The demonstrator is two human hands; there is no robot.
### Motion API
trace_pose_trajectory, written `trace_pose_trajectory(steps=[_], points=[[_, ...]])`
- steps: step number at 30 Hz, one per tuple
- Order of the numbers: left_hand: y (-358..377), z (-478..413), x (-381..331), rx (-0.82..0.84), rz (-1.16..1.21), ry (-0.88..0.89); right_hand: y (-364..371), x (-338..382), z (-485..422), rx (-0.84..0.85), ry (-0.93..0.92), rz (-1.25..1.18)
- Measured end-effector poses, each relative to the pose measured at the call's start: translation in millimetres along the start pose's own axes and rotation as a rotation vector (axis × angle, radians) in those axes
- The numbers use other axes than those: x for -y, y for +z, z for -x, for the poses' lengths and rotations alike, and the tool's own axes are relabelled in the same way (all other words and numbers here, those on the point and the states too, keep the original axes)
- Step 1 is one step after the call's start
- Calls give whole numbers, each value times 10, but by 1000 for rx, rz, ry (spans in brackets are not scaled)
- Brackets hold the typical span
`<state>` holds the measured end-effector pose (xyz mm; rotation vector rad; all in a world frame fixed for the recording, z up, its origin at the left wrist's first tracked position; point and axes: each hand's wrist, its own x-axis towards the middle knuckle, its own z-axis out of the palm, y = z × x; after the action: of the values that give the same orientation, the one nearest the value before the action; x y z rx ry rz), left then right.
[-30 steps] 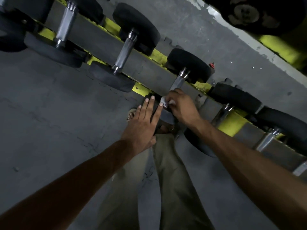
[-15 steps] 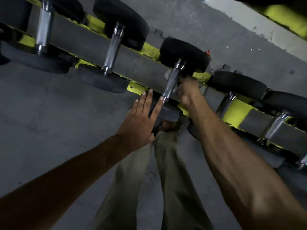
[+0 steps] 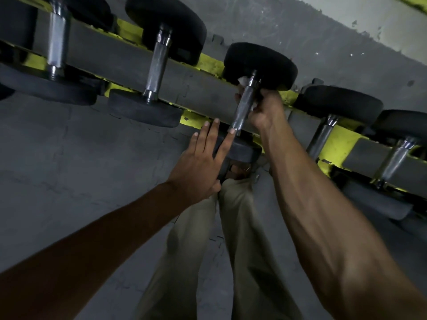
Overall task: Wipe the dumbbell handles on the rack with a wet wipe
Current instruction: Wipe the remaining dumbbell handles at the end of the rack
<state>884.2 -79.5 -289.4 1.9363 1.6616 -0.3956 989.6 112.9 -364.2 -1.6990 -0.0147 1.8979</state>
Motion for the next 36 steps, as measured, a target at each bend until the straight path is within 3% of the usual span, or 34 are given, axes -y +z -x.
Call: trace_pose_trajectory(steps=[2,5,10,15,18,21,23,27,29,32,33,36], points=[[8,-7,-4,-19,20,0,4,1,33,-16,-55,40],[-2,-7,-8,-21,19,-7,-60,-85,193,-103,-336,199],[-67,0,-11,9,-3,-4,-194,-316,422,-156,-874,1030],[-37,-6,-42,10,-14,-20,-448,-281,459,14,-1216,1327],[-21,-8,-76,5,-13,-42,-426,-181,376,142,-1405,1625],[-36,19,-140,-18,-10,-92,-370,54,279,165,-1432,1978],[-66,36,-236,-36,13,-146,-376,171,330,275,-1368,2038],[-53,75,-534,-45,-23,-141,-400,212,576,942,-1135,2313],[-5,107,-646,-45,-63,-142,-352,316,544,927,-1241,2323],[37,114,-722,-58,-88,-188,-301,567,395,640,-1379,2186],[46,105,-732,-60,-99,-196,-322,548,413,664,-1378,2160],[61,78,-744,-53,-113,-204,-419,291,524,1016,-1309,2242]])
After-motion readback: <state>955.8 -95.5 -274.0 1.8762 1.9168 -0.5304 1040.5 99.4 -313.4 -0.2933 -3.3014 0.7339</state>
